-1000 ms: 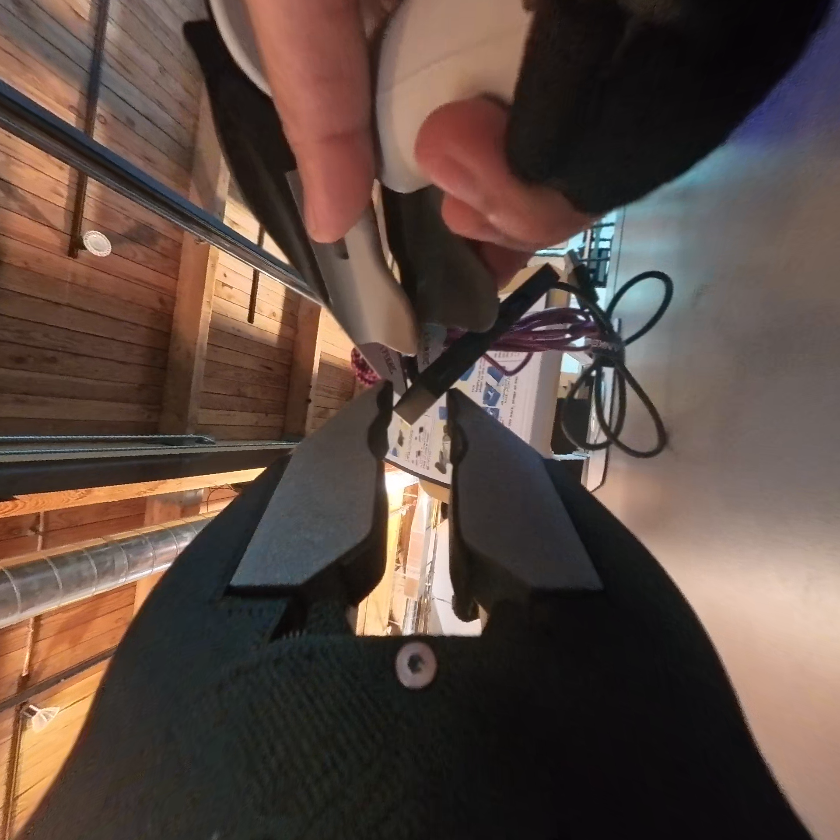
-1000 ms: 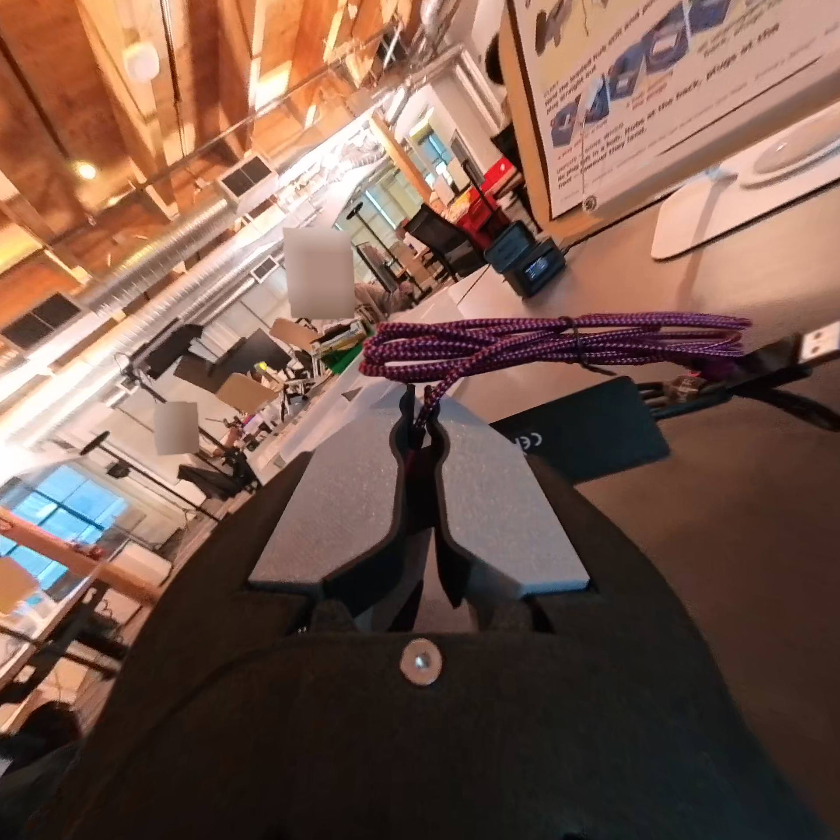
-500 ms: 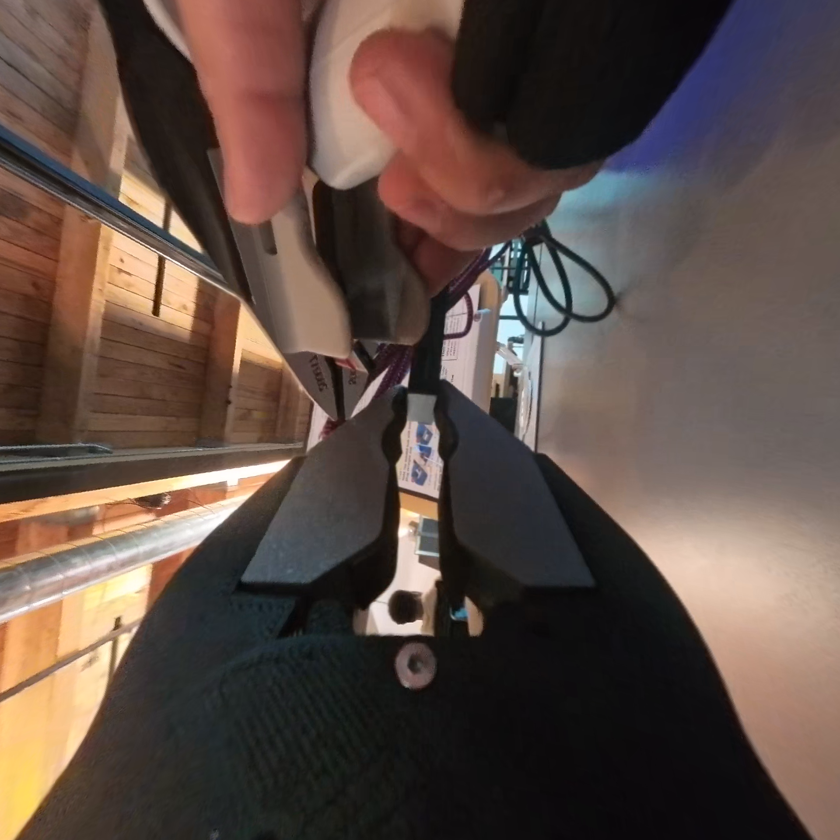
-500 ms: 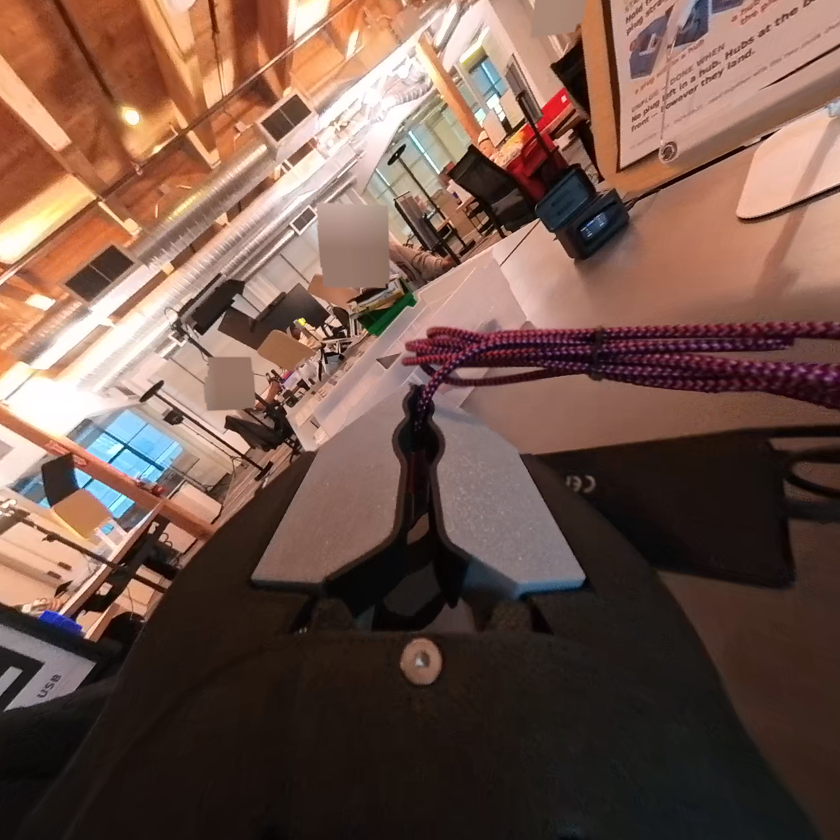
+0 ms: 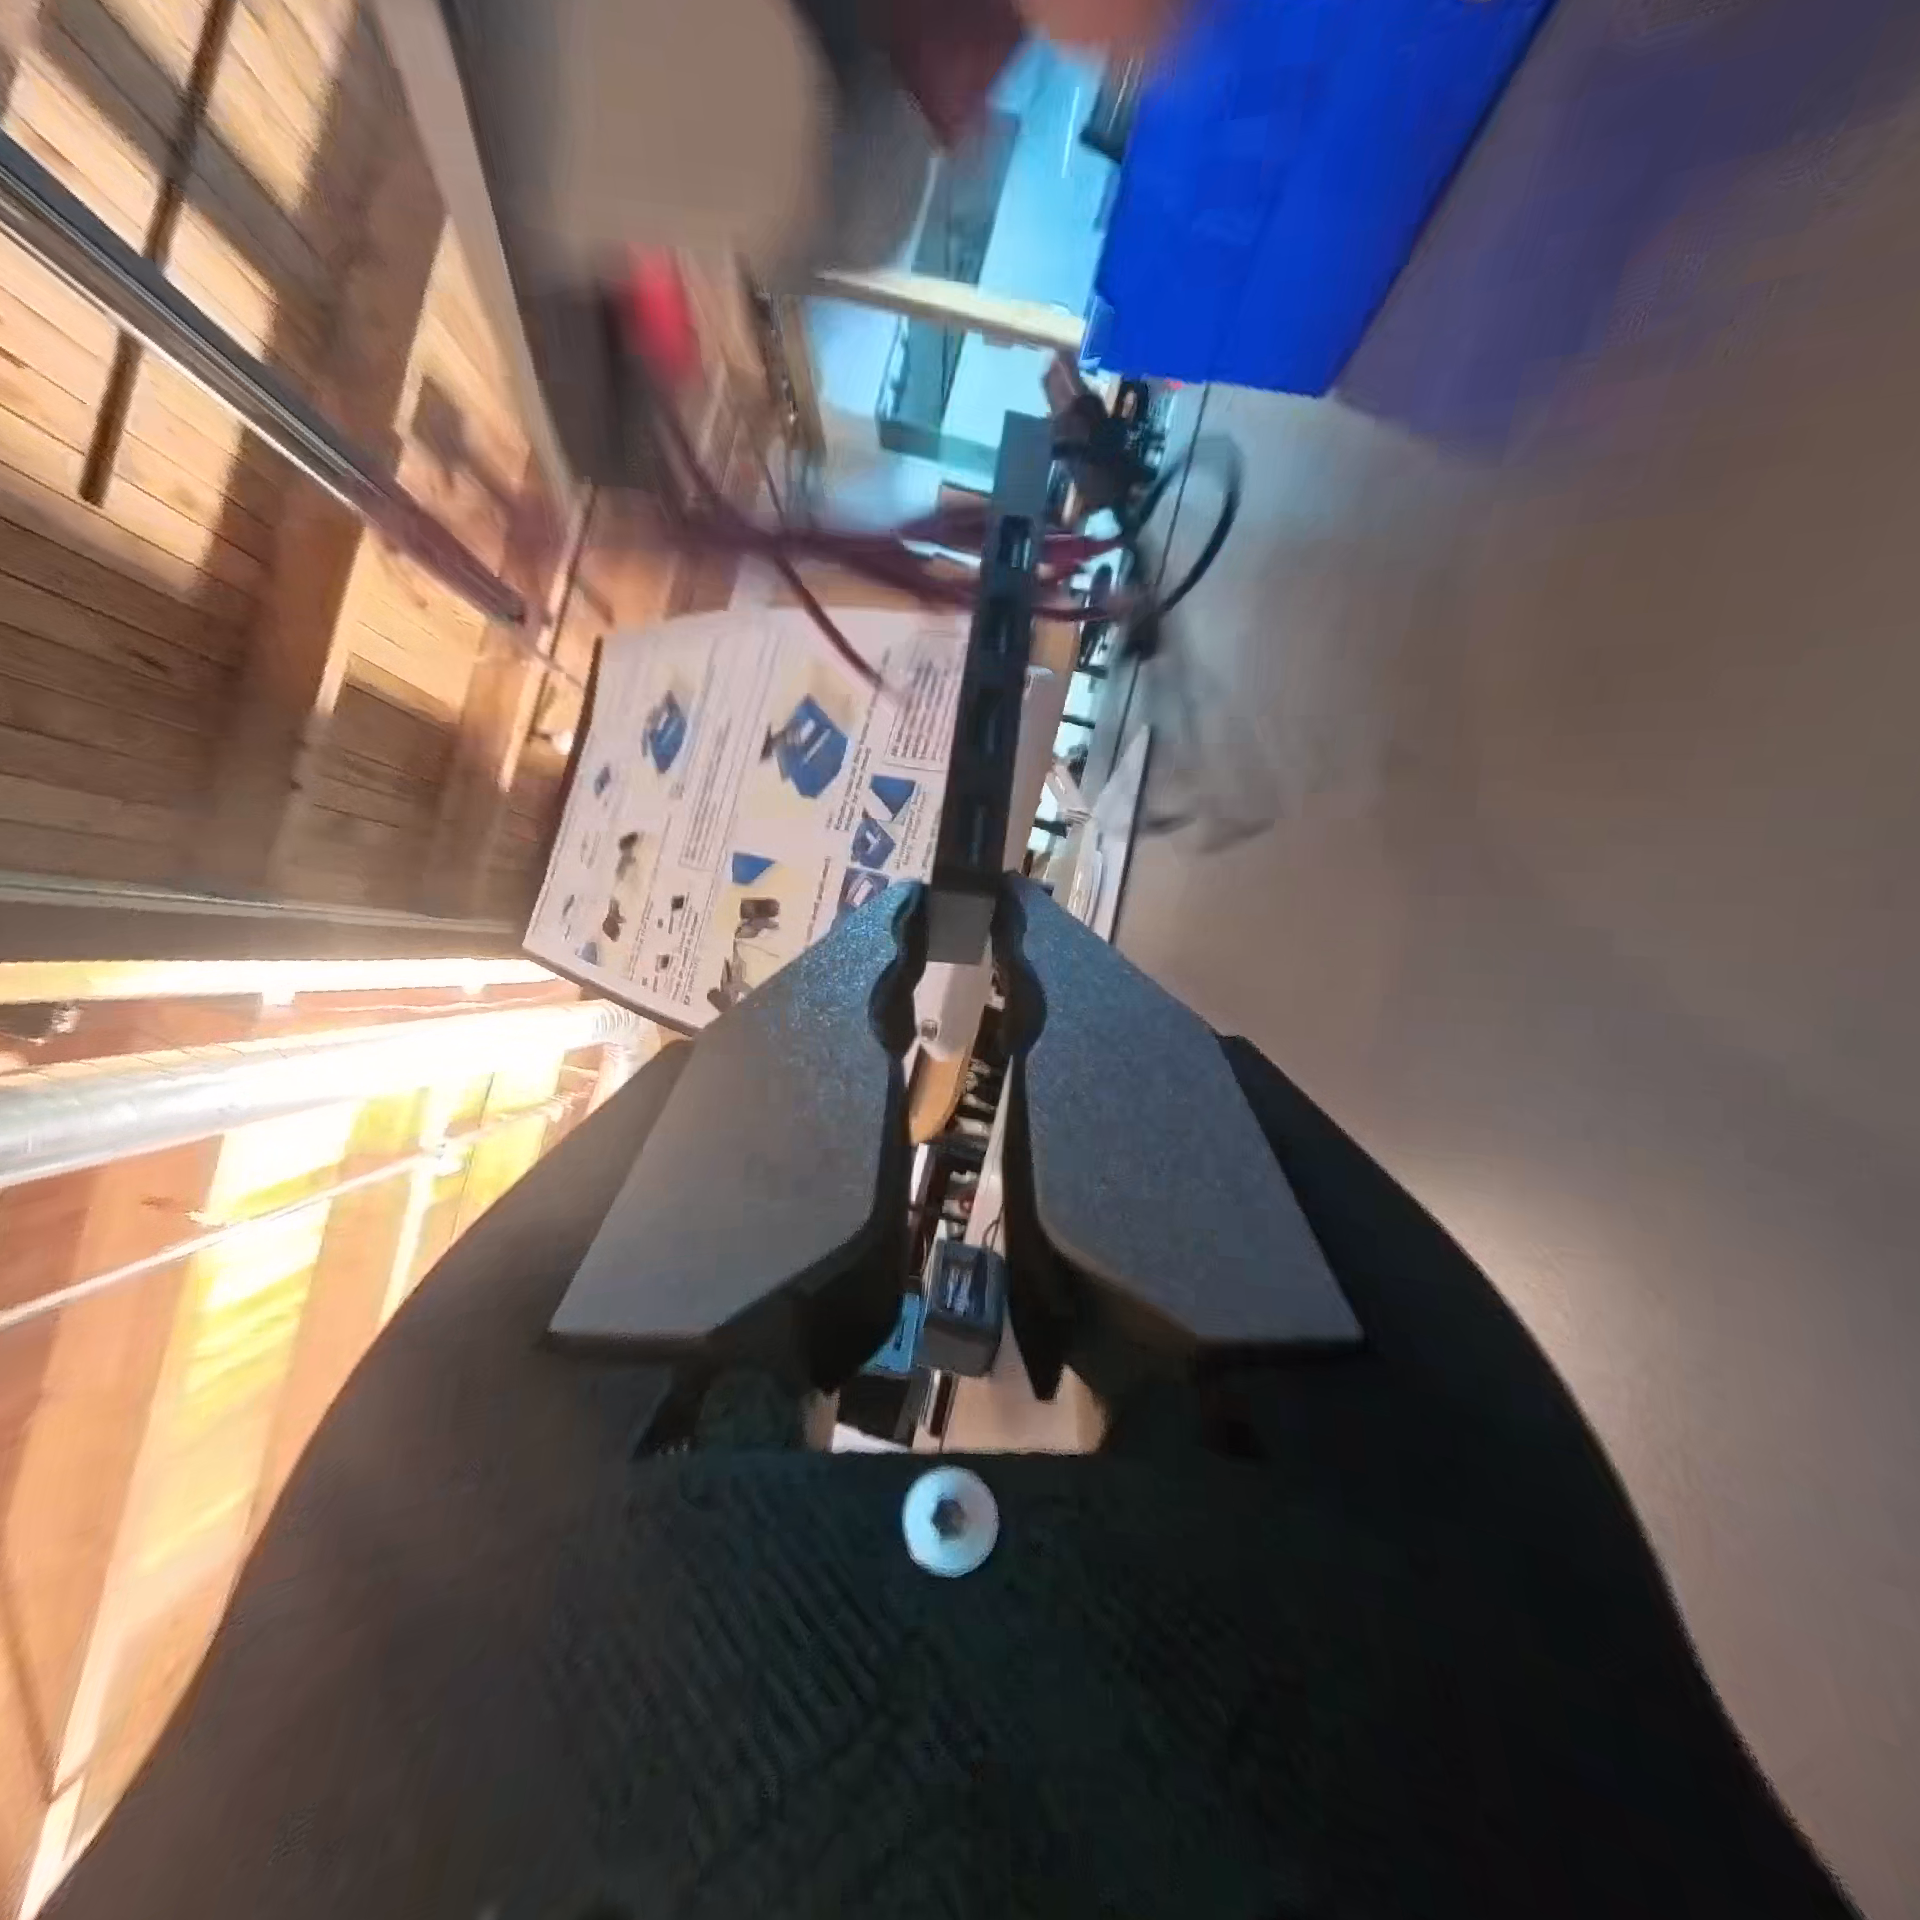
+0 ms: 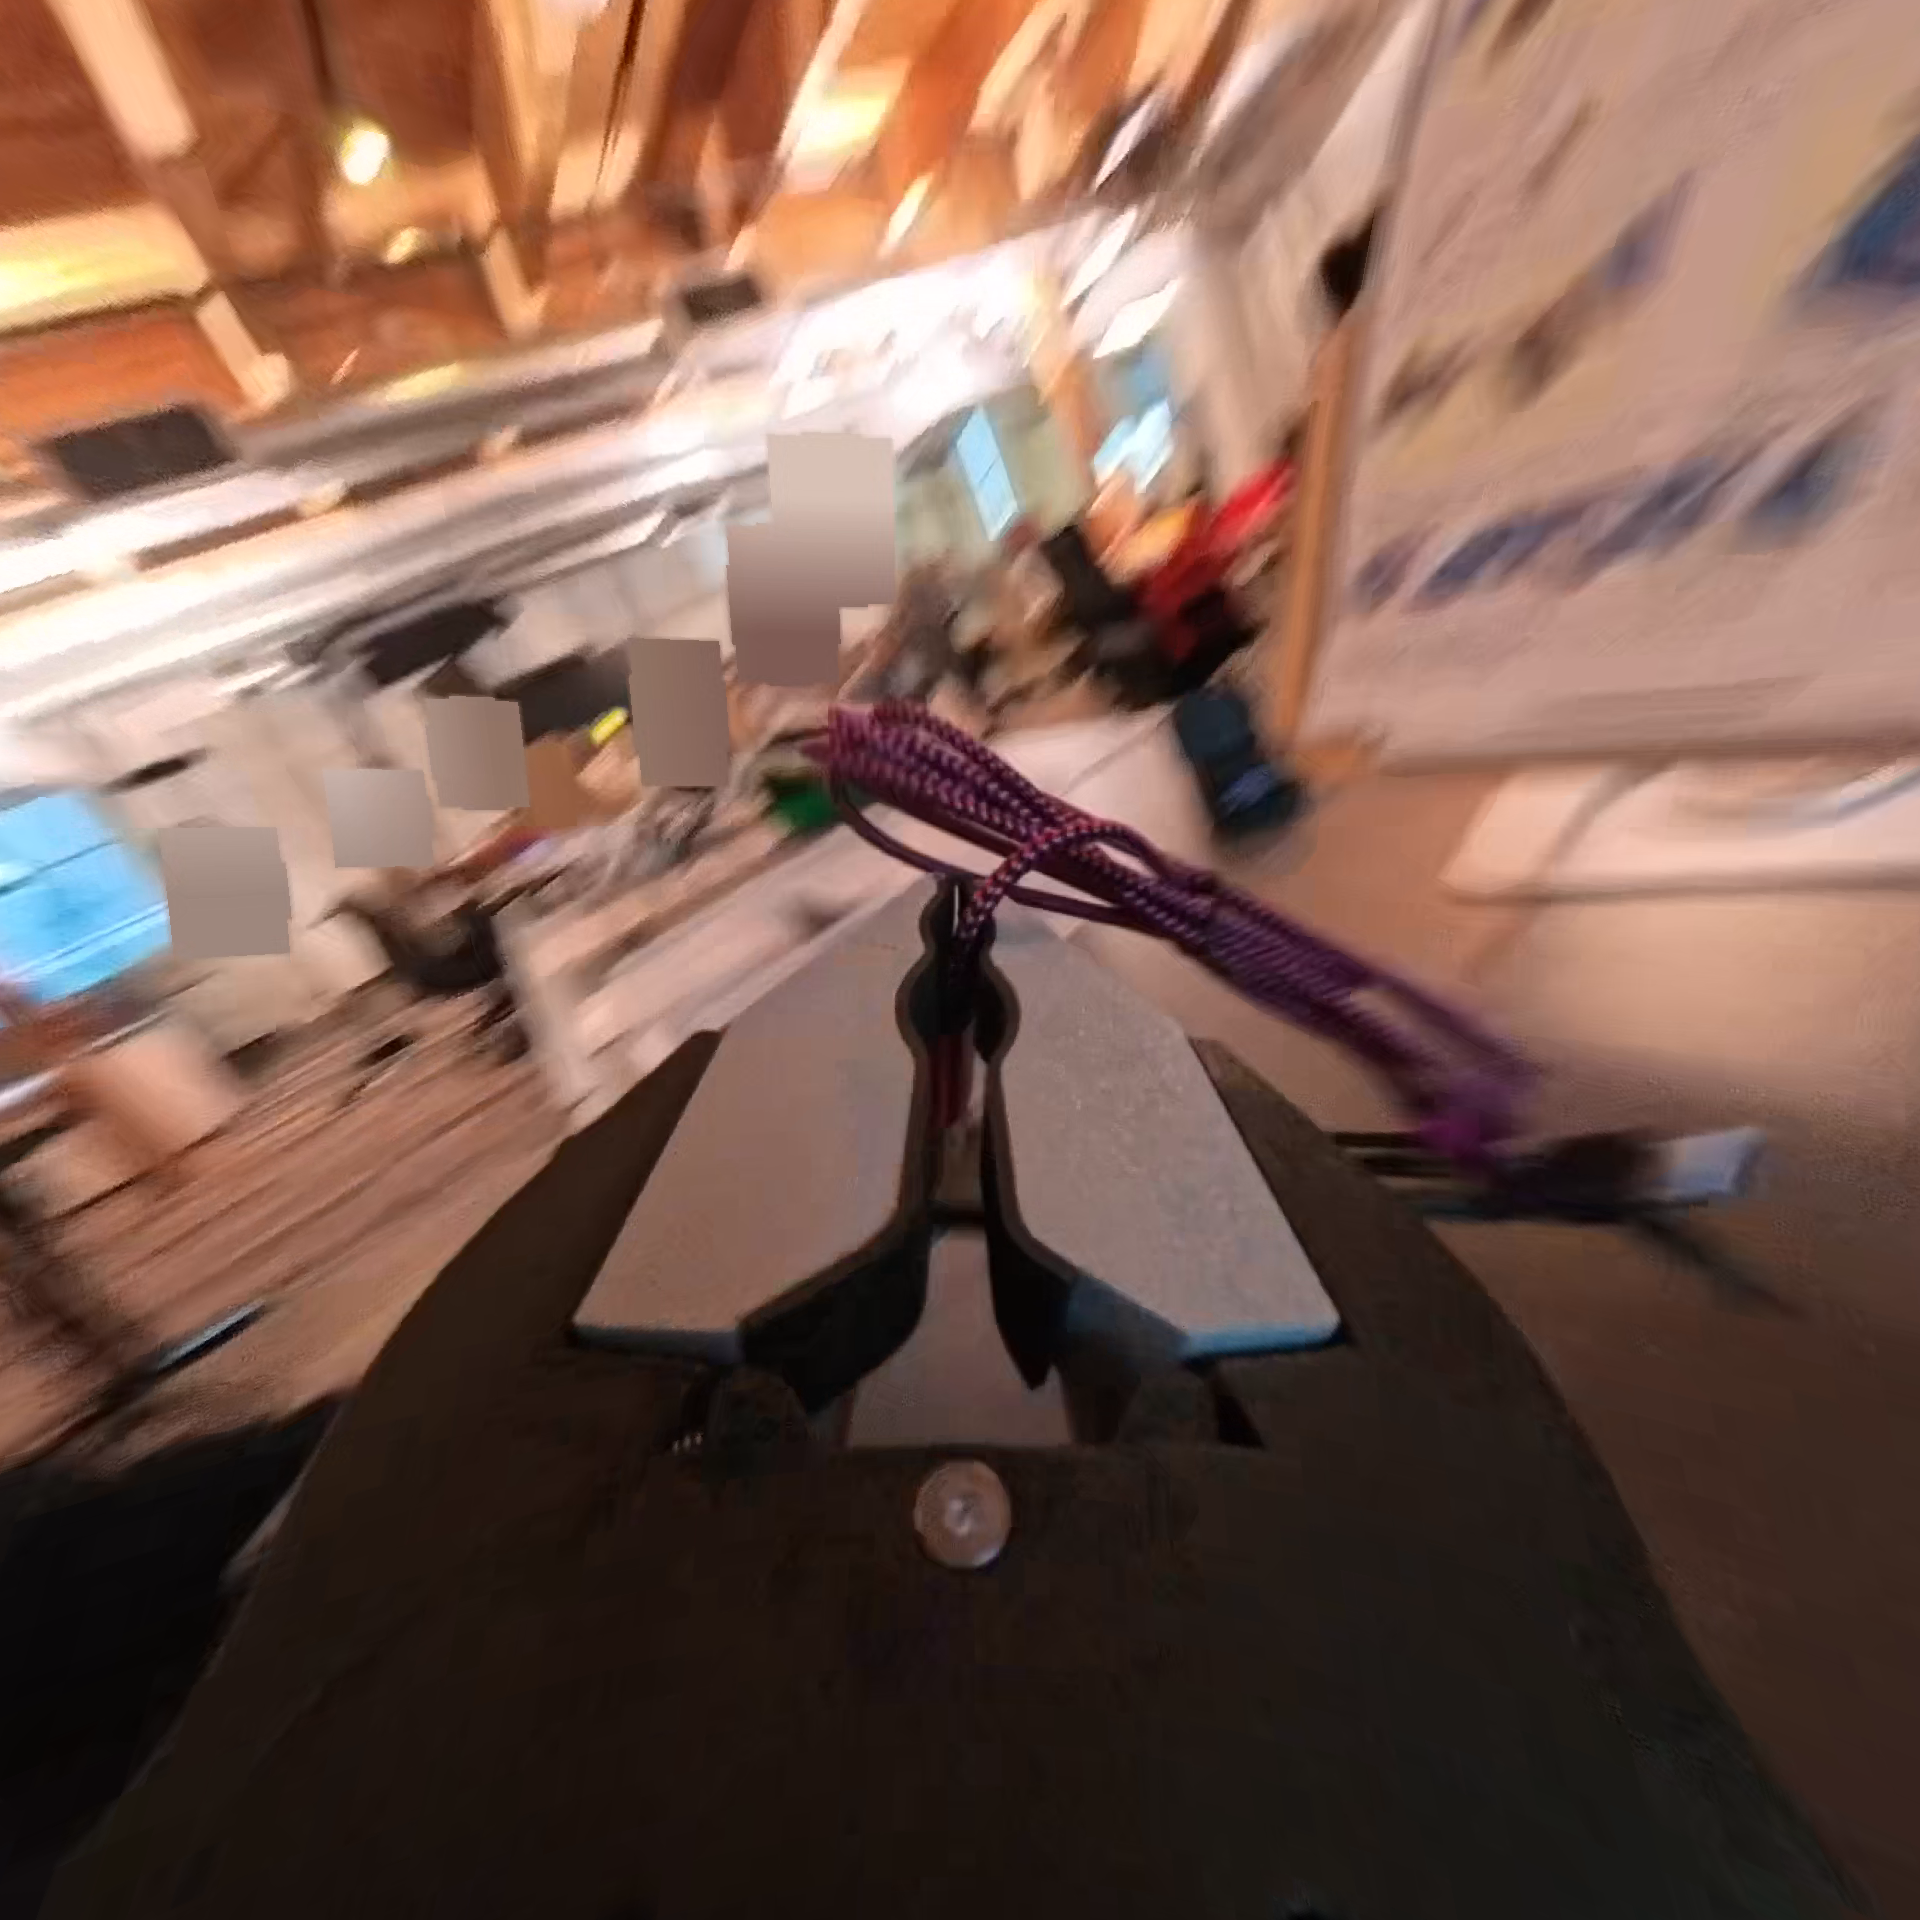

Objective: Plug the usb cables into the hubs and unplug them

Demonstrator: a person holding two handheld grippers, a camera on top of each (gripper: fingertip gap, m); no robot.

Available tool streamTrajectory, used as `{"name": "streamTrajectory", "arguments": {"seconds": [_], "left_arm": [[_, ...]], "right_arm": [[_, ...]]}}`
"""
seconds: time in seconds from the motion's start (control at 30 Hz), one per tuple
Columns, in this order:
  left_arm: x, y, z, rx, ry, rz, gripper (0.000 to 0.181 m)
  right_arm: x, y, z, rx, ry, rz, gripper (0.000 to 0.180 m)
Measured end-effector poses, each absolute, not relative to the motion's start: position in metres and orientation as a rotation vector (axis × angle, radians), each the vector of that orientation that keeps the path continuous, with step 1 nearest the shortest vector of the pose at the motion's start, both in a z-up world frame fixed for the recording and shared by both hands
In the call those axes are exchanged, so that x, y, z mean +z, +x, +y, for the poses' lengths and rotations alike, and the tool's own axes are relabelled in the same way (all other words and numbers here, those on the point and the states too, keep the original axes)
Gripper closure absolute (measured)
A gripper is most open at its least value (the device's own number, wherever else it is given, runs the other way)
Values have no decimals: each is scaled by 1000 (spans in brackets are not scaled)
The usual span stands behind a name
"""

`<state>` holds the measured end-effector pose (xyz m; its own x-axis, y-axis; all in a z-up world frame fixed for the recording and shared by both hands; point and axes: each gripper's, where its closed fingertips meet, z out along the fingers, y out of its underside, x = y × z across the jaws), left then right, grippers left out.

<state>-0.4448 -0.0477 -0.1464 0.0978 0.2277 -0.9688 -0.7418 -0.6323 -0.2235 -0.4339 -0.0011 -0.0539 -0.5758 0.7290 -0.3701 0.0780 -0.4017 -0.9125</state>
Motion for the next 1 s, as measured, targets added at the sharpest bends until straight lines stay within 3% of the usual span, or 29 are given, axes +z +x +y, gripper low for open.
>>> {"name": "streamTrajectory", "arguments": {"seconds": [0.03, 0.13, 0.2, 0.27, 0.33, 0.47, 0.67, 0.73, 0.87, 1.0], "left_arm": [[-146, -443, -47, 1634, -1622, 529, 172], [-145, -446, -47, 1649, -1612, 537, 172], [-143, -449, -50, 1642, -1607, 498, 171], [-143, -453, -54, 1643, -1617, 454, 170], [-141, -454, -58, 1647, -1623, 436, 170], [-145, -457, -59, 1657, -1643, 451, 171], [-141, -469, -73, 1667, -1666, 400, 171], [-137, -478, -85, 1650, -1699, 347, 171], [-126, -487, -101, 1620, -1778, 235, 172], [-112, -478, -105, 1610, -1787, 229, 171]], "right_arm": [[-41, -435, 29, 1926, -1093, -1232, 180], [-58, -451, 95, 1513, -1230, -1177, 180], [-120, -457, 67, 1329, -1382, -1765, 180], [-113, -432, 31, 1614, -1303, -1995, 180], [-86, -424, 29, 1842, -1279, -1919, 180], [-95, -451, 84, 1561, -1402, -1636, 180], [-71, -453, 114, 1768, -1460, -1324, 180], [-59, -450, 115, 1981, -1464, -1212, 180], [-28, -434, 104, 2879, -1474, -824, 180], [-28, -433, 87, 3217, -1541, -572, 180]]}}
